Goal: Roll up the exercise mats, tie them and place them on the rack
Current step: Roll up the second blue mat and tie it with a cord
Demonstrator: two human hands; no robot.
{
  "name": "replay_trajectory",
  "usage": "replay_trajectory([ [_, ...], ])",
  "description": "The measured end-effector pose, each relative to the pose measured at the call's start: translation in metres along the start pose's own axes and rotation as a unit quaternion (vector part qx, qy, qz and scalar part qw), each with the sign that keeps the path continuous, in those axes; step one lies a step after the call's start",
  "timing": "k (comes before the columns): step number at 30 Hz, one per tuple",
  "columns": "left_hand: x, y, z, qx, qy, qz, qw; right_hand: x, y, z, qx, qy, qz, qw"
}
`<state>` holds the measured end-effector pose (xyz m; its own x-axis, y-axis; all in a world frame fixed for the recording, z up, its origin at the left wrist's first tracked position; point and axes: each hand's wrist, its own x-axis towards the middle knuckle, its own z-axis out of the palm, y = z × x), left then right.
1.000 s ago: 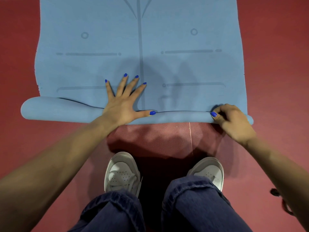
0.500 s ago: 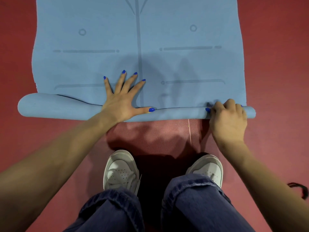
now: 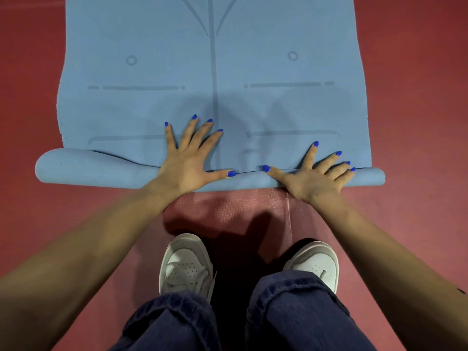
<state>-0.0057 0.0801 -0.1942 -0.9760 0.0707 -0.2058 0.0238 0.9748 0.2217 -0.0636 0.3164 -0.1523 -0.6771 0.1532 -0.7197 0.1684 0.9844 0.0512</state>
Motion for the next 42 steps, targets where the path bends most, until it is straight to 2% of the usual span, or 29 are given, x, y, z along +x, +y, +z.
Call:
replay_trajectory([
  [2,-0.008,-0.003,0.002,-0.003,0.078,0.088,0.993,0.0,-0.003,-0.004,-0.01,-0.02,0.011,1.0],
  [4,-0.023,-0.009,0.004,0.026,0.154,0.189,0.969,0.0,-0.005,-0.006,-0.022,-0.029,0.019,0.999],
  [5,-0.031,-0.013,0.003,0.057,0.169,0.203,0.963,0.0,-0.006,-0.007,-0.028,-0.034,0.022,0.999],
  [10,-0.061,-0.033,0.0,0.181,0.17,0.054,0.967,-0.004,-0.01,-0.011,-0.045,-0.054,0.03,0.997],
  [16,-0.068,-0.026,0.001,0.08,0.116,-0.052,0.989,-0.007,-0.013,-0.015,-0.047,-0.069,0.044,0.996],
  [18,-0.067,-0.027,0.002,0.069,0.119,-0.079,0.987,-0.006,-0.014,-0.014,-0.048,-0.067,0.043,0.996],
  [20,-0.068,-0.029,0.007,0.084,0.161,-0.055,0.982,-0.006,-0.013,-0.014,-0.049,-0.069,0.044,0.995],
  [22,-0.069,-0.031,0.011,0.108,0.187,0.008,0.976,-0.007,-0.013,-0.014,-0.049,-0.069,0.045,0.995],
  [24,-0.072,-0.038,0.01,0.127,0.178,0.054,0.974,-0.008,-0.014,-0.016,-0.048,-0.069,0.045,0.995],
  [26,-0.082,-0.048,0.007,0.16,0.161,0.043,0.973,-0.009,-0.014,-0.017,-0.049,-0.07,0.044,0.995],
  [29,-0.103,-0.055,0.005,0.189,0.124,-0.031,0.974,-0.008,-0.014,-0.016,-0.056,-0.072,0.044,0.995],
  [32,-0.104,-0.043,0.004,0.101,0.048,-0.133,0.985,-0.009,-0.014,-0.016,-0.052,-0.073,0.044,0.995],
  [34,-0.091,-0.038,-0.005,0.022,0.025,-0.235,0.971,-0.007,-0.014,-0.016,-0.052,-0.07,0.041,0.995],
  [37,-0.08,-0.041,-0.008,-0.064,0.065,-0.339,0.936,-0.006,-0.013,-0.014,-0.054,-0.067,0.038,0.996],
  [39,-0.076,-0.04,-0.008,-0.05,0.08,-0.342,0.935,-0.006,-0.011,-0.013,-0.052,-0.063,0.036,0.996],
  [42,-0.072,-0.051,0.002,0.031,0.103,-0.27,0.957,-0.006,-0.012,-0.011,-0.046,-0.055,0.034,0.997],
])
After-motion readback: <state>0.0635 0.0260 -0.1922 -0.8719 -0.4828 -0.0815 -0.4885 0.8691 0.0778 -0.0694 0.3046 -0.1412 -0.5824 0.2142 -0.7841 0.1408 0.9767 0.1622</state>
